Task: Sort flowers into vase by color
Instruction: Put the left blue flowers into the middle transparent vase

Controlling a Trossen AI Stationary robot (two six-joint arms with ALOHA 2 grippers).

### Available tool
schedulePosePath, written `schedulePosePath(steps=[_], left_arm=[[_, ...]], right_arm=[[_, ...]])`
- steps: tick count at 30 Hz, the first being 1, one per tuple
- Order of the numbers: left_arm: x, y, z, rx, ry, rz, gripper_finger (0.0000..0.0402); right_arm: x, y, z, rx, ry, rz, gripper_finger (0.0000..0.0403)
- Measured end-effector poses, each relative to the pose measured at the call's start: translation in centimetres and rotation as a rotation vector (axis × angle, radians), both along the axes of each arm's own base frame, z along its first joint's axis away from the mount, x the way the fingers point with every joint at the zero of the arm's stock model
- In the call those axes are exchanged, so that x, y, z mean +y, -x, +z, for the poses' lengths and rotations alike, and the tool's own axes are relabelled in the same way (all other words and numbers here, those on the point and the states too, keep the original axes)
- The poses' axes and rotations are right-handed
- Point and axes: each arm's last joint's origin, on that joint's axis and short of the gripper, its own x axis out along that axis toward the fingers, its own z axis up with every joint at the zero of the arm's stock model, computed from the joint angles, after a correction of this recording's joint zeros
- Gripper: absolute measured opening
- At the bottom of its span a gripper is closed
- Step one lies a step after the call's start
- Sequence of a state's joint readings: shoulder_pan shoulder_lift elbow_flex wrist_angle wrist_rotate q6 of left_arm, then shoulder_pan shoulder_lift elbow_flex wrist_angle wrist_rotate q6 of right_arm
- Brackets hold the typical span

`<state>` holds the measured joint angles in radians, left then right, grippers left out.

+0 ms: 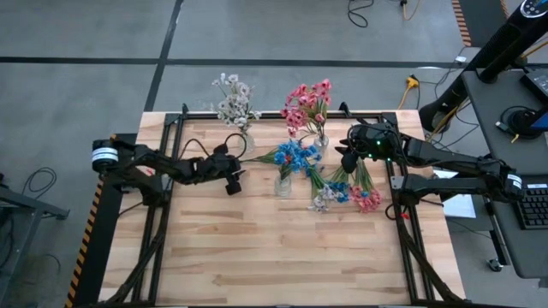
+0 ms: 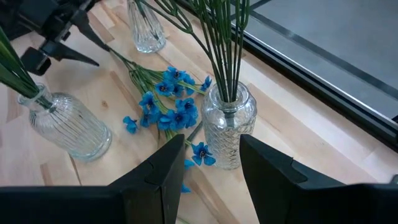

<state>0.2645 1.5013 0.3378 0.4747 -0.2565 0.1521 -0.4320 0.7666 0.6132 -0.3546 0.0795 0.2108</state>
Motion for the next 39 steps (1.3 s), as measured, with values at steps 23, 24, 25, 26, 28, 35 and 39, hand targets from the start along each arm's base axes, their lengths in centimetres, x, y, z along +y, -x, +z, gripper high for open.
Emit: schedulePosePath(steps=[23,24,25,26,28,35,39], left_arm=[[1.1,-0.3,-1.2,0.003,-0.073,0.097,0.0159],[1.2,-0.2,-1.2,0.005,-0.074,0.099,0.0159],[1.3,-0.1,-1.2,0.009,-0.076,0.102,0.0159],[1.4,0.0,-1.3,0.012,-0.076,0.106,0.0159],[1.6,0.2,-1.4,0.014,-0.075,0.116,0.0158],[2.0,0.5,-1.5,0.011,-0.050,0.110,0.0142],[2.3,0.6,-1.5,0.010,-0.040,0.113,0.0130]], right_arm=[[0.0,0.0,-0.1,-0.018,-0.037,-0.028,0.0146],[0.0,0.0,-0.1,-0.018,-0.037,-0.028,0.0146],[0.0,0.0,-0.1,-0.018,-0.038,-0.029,0.0146],[0.0,0.0,-0.1,-0.019,-0.038,-0.029,0.0146],[0.0,0.0,-0.1,-0.019,-0.038,-0.029,0.0146],[0.0,0.0,-0.1,-0.019,-0.039,-0.029,0.0146],[0.0,0.0,-0.1,-0.020,-0.043,-0.032,0.0146]])
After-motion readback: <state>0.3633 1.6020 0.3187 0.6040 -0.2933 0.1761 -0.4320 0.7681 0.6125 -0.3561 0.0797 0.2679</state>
